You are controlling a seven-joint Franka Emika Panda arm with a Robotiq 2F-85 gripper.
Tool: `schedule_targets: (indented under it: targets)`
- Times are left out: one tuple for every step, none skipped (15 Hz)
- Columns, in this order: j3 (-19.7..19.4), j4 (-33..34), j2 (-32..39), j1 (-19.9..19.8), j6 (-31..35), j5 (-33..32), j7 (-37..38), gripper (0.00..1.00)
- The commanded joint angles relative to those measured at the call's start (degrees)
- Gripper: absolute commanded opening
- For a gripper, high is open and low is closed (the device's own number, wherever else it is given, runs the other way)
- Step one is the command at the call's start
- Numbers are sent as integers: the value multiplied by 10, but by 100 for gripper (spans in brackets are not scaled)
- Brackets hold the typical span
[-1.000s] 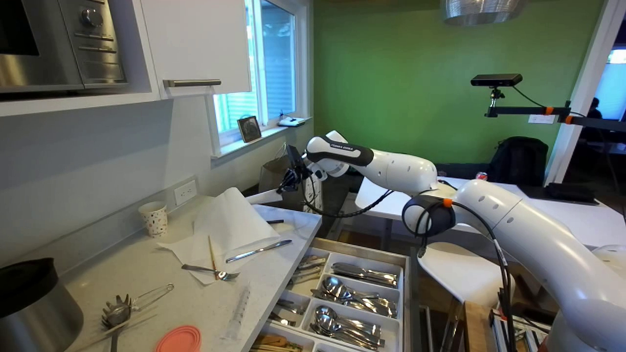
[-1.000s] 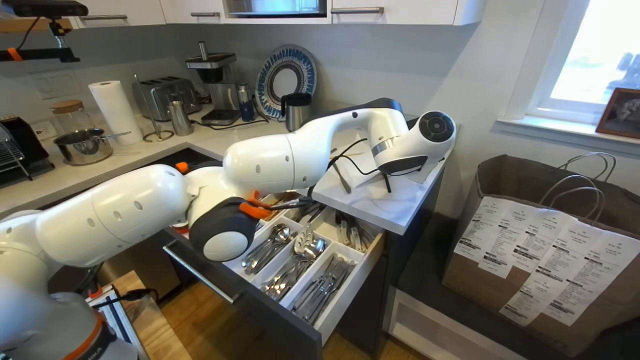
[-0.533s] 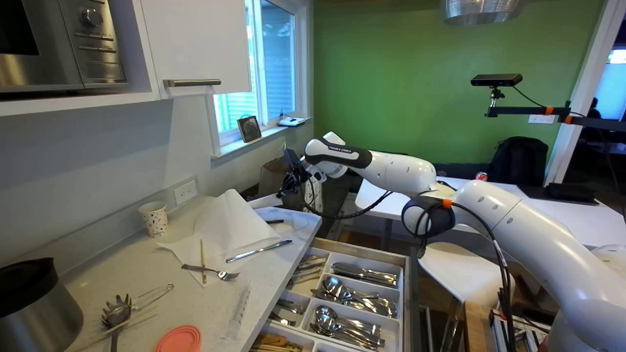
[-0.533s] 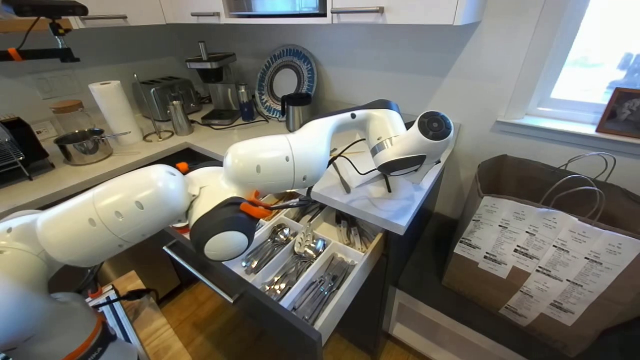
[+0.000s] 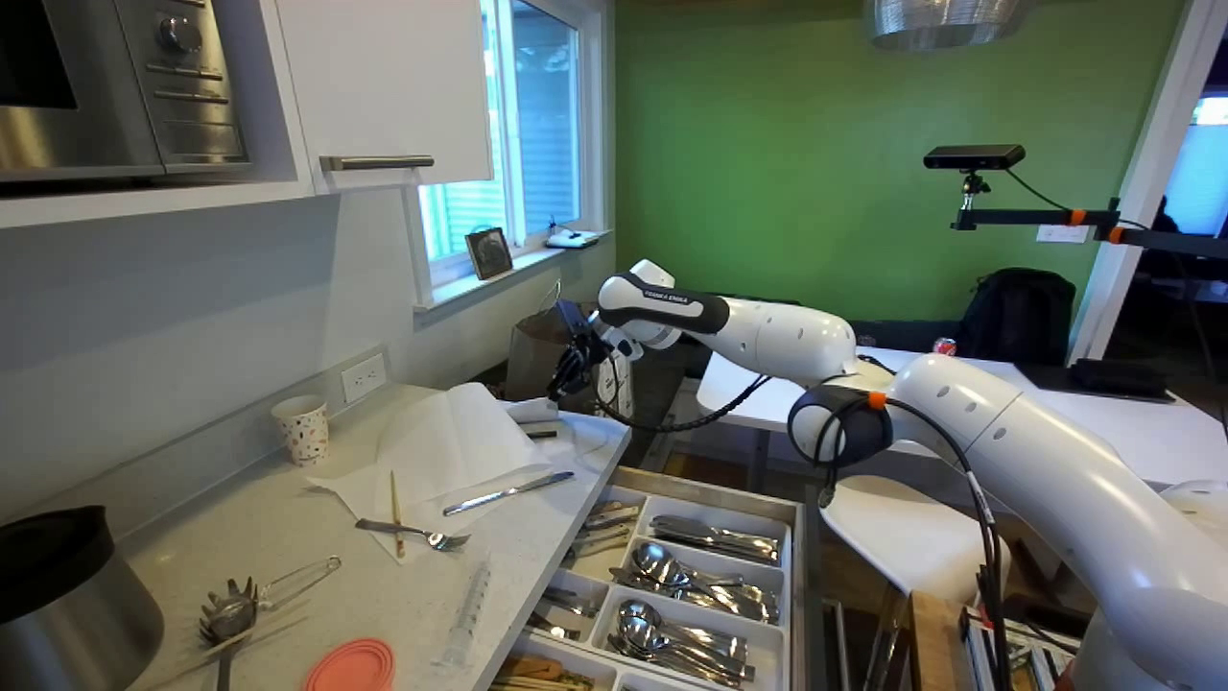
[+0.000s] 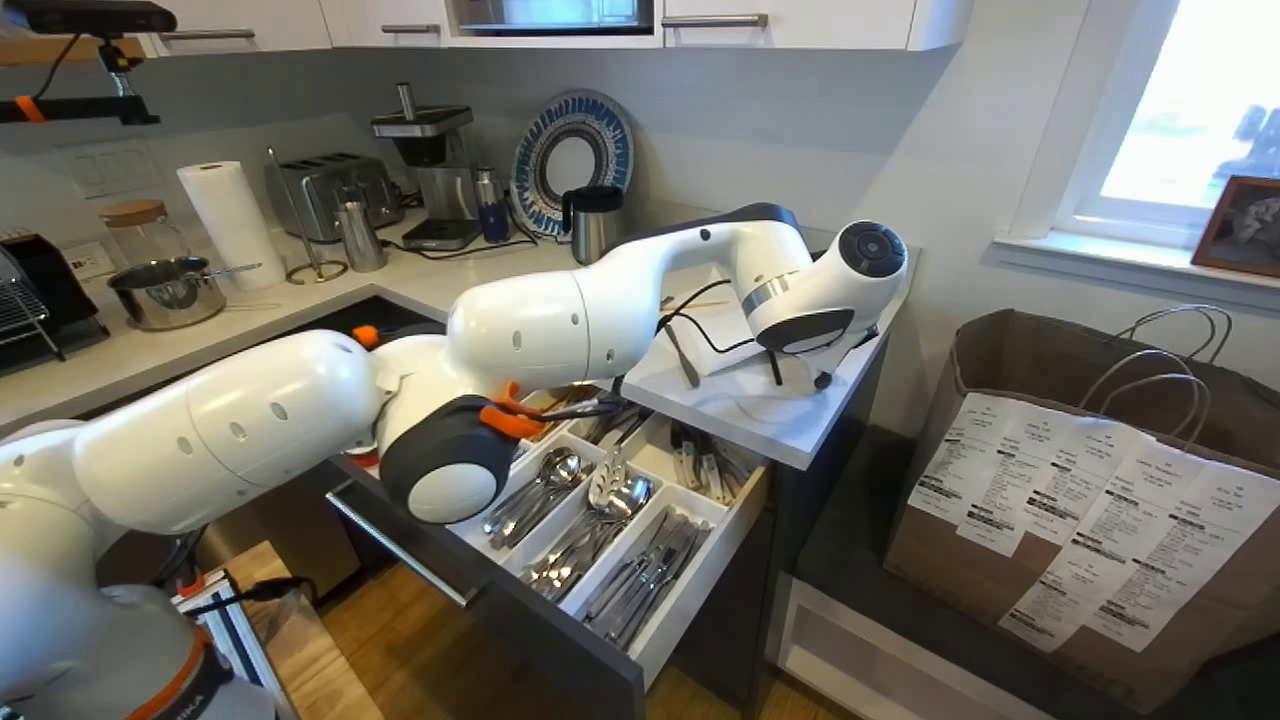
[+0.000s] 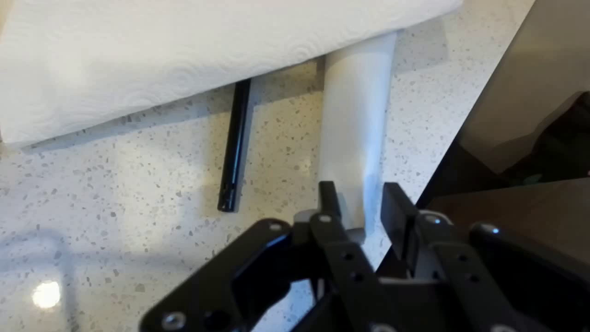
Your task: Pick up the empty kitchen paper roll and move it to the right side of the kitchen counter
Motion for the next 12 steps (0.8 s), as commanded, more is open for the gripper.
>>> schedule_targets:
  targets:
    - [9,2,-10,-8,-25,-16,-29,64]
    - [4,-6,-20,-8,-29,-24,-47,70]
    - [4,-6,-24,-9,-31,-29,-74,79]
    - [1,-9,-31,-9,-42,-37,-98,85]
    - [-8,-13,-40,-8,-55,-50,-117,95]
    - [-14,-16,-49,-8,-76,-61,-131,99]
    - [-21,-17,-55,-8,-91,-73,-148,100]
    - [-29,-15,-60,-7,-103,-85,-165,100]
    - [-37,-11,-64,-7,-107,-96,-186,100]
    - [-43,-9,-70,-7,-114,-106,-211,100]
    - [-44,-12,-76,-8,-127,-111,-239,100]
    - [-49,-14,-81,-7,-139,-119,-263,100]
